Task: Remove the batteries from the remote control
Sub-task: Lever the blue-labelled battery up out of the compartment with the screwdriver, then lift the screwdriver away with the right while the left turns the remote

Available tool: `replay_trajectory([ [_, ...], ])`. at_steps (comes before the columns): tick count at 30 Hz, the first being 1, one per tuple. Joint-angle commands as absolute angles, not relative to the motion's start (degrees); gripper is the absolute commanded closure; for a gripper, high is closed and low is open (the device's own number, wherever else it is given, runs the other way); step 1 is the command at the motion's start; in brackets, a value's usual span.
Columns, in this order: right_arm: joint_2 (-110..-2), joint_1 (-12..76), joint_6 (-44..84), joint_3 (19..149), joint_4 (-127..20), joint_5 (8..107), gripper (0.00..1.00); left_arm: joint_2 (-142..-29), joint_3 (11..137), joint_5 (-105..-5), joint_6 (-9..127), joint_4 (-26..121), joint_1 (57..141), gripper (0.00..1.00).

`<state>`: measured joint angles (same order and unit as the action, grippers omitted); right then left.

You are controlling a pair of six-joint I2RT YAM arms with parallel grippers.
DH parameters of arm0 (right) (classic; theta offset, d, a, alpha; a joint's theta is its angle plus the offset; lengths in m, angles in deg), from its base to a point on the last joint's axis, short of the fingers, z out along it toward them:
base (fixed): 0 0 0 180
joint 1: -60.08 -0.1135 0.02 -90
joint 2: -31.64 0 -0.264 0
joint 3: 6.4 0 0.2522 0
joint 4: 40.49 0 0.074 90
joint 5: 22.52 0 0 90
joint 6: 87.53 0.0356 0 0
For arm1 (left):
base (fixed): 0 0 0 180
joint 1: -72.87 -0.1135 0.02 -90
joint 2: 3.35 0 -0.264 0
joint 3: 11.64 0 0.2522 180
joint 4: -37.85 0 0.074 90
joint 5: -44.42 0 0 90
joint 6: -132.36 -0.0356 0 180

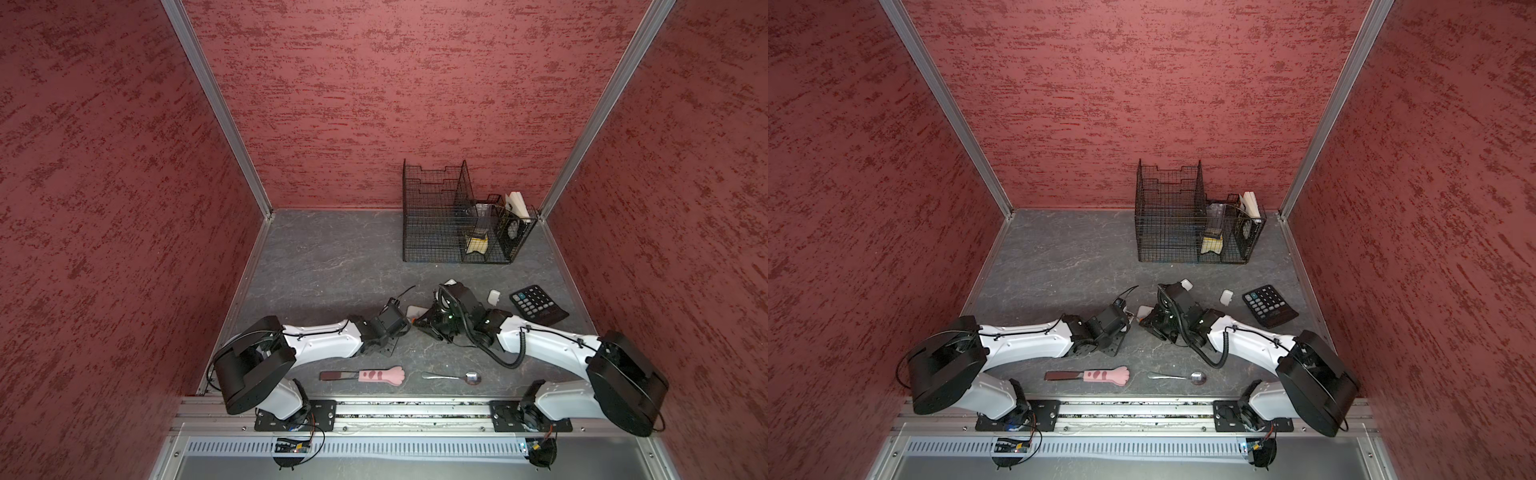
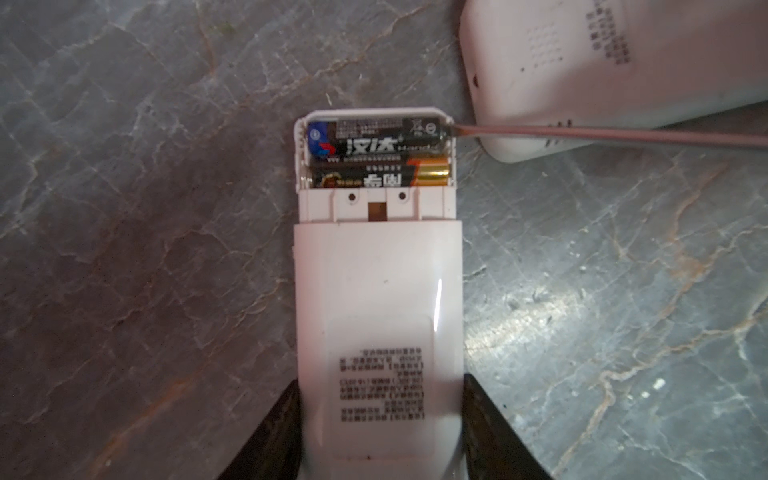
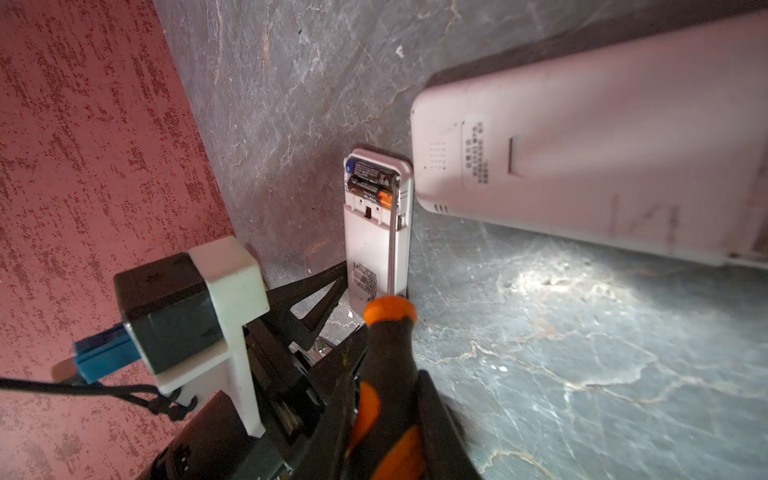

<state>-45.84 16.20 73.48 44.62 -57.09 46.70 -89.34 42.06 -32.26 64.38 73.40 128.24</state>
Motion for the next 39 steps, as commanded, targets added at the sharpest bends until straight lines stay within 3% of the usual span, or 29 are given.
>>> replay_trajectory([
  [1, -45.1, 16.3, 72.3, 48.9, -48.2, 45.8, 1.00, -90.8, 41.1, -35.6, 60.8, 71.5, 130.0, 0.59],
  [16, -42.7, 17.0, 70.9, 48.7, -54.5, 49.7, 1.00, -90.8, 41.4, -35.2, 61.1, 71.8, 130.0, 0.59],
  [23, -39.6, 18.2, 70.8, 46.4, -53.7, 50.6, 1.00, -92.3, 43.7, -34.0, 61.8, 74.8, 129.5, 0.37],
  [39, -32.5, 18.6, 67.6, 45.5, -56.0, 52.4, 1.00, -93.2, 49.3, -29.8, 69.4, 88.4, 126.8, 0.27],
])
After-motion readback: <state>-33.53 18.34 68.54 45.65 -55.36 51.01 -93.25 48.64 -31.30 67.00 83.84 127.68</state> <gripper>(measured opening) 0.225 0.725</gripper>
